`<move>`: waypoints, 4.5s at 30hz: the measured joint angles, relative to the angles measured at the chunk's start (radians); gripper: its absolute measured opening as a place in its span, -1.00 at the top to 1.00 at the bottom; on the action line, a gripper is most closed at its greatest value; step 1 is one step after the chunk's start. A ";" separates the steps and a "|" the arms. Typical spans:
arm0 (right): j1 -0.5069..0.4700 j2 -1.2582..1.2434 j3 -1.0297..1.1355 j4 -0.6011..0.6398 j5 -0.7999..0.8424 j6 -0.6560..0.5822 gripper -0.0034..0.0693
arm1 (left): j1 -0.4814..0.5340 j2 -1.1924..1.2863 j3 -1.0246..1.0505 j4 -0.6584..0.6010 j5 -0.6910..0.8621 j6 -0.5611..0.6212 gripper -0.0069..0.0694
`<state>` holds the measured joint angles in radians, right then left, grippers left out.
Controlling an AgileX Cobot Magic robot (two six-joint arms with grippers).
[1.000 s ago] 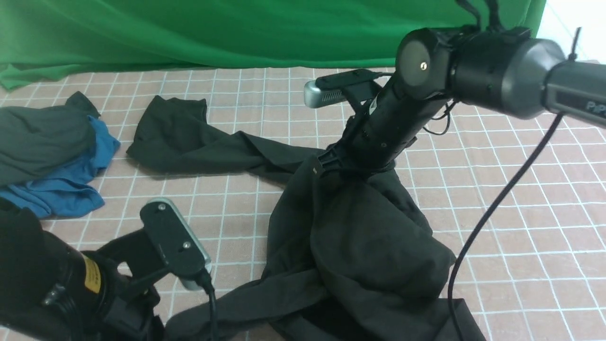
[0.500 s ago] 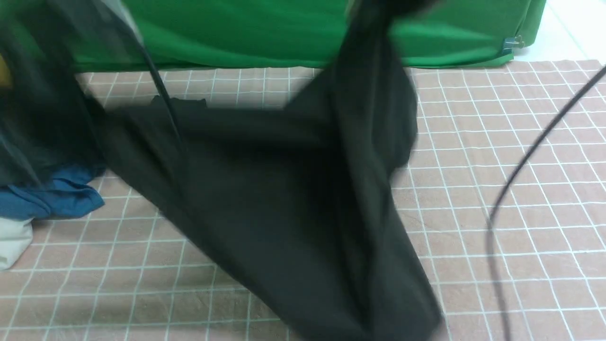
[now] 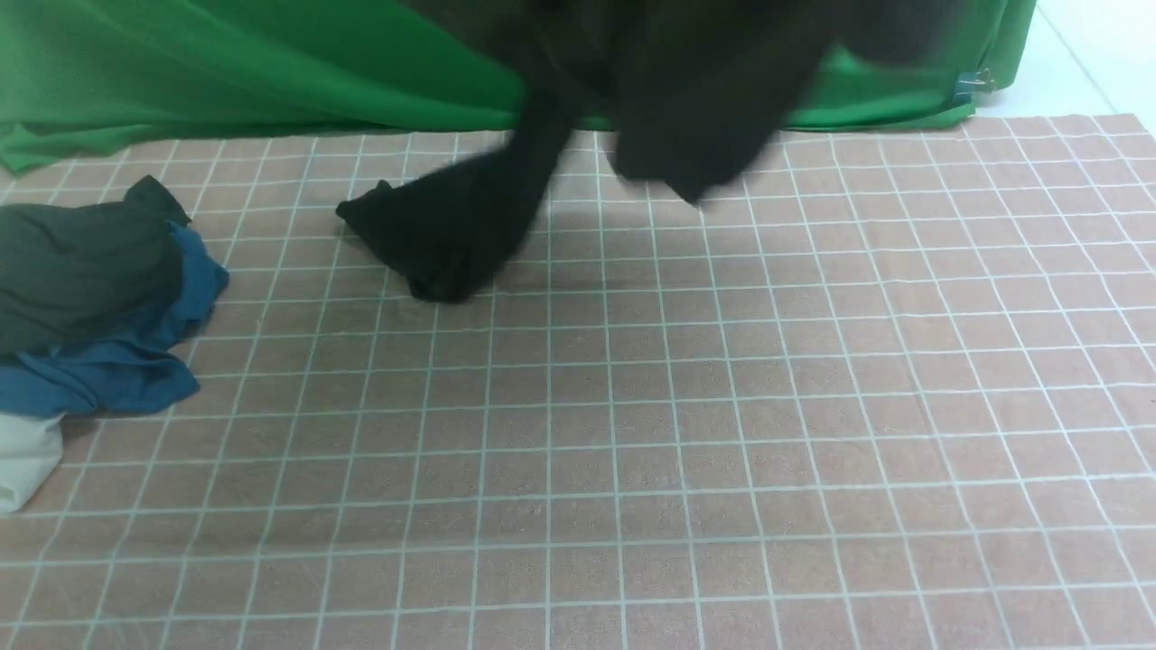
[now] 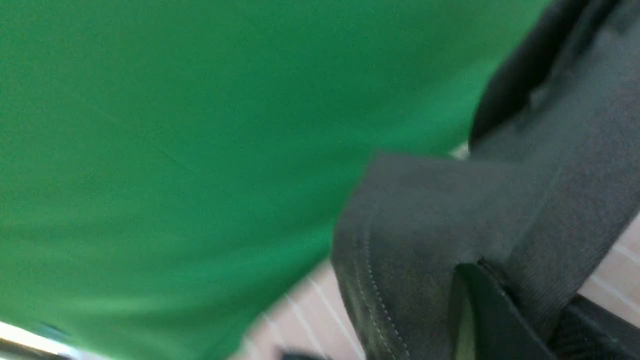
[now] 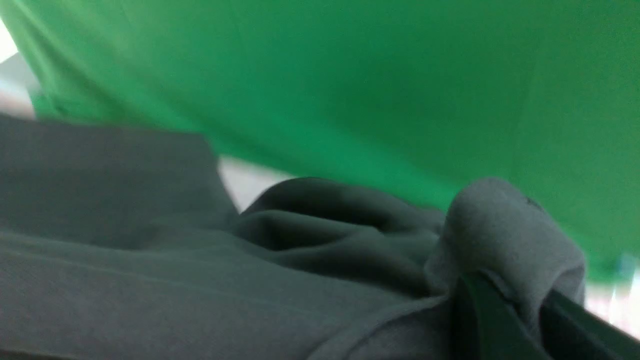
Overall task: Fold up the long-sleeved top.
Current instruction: Spread the long sleeves with your arms and place them on the tabletop
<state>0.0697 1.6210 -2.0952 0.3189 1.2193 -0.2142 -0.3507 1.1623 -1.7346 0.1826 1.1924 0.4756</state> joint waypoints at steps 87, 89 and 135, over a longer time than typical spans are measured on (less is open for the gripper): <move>0.392 -0.008 1.228 -0.163 -0.572 0.198 -0.86 | -0.002 0.114 0.904 -0.119 -0.459 -0.111 0.73; 0.393 0.034 1.228 -0.163 -0.609 0.203 -0.87 | -0.002 0.114 0.904 -0.122 -0.459 -0.111 0.73; 0.440 -0.864 0.964 -0.346 -0.025 0.338 0.77 | -0.002 -0.190 0.711 0.125 -0.353 -0.082 0.73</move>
<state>0.5098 0.7566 -1.1314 -0.0275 1.1948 0.1238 -0.3528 0.9722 -1.0234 0.3074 0.8392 0.3940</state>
